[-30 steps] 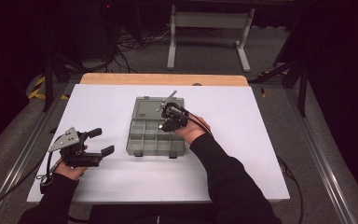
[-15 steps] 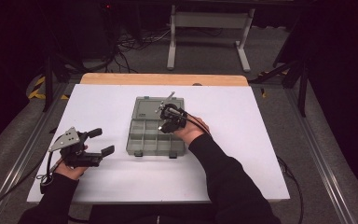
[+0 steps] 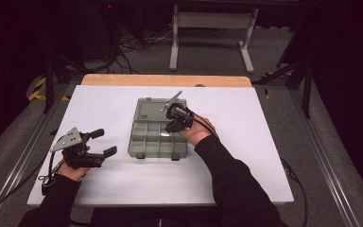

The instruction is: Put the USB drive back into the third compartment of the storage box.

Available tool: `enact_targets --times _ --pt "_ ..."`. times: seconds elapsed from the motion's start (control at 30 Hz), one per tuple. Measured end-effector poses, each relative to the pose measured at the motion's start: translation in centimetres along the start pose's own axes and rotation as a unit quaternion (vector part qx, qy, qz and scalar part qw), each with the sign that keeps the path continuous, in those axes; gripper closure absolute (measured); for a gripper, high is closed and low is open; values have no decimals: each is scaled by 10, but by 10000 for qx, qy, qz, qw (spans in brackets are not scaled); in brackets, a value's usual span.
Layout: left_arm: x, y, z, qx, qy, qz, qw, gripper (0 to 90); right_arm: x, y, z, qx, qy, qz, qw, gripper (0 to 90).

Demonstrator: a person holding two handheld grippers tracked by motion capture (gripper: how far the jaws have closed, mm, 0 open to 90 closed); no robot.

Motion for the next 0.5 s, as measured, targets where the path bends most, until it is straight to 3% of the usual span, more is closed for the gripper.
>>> enact_targets --times 0.1,0.17,0.23,0.27,0.5 --pt "-7 -2 -1 13 -241 5 9997 123 5 3 17 104 135 -18 9999 900" --pt "-15 -7 -2 21 -514 -48 9987 149 10 6 31 192 264 -74 9994 900" --pt "-18 -9 -4 125 -574 44 9983 147 12 6 35 220 307 -95 9992 900" --pt "-22 -12 -6 158 -664 94 9976 106 16 9 45 272 408 -124 9987 900" --pt "-33 -16 -16 132 -961 2 9953 53 33 17 63 472 506 -265 9973 900"
Point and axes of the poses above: each handheld gripper's, and its own axes: z roughly backward along the jaws, x roughly out of its underside, y roughly to its right, the point moved 3 cm from there along -z, roughly forward along the jaws, and after that the axes turned 1 degree about x, right-handed, at the moved point
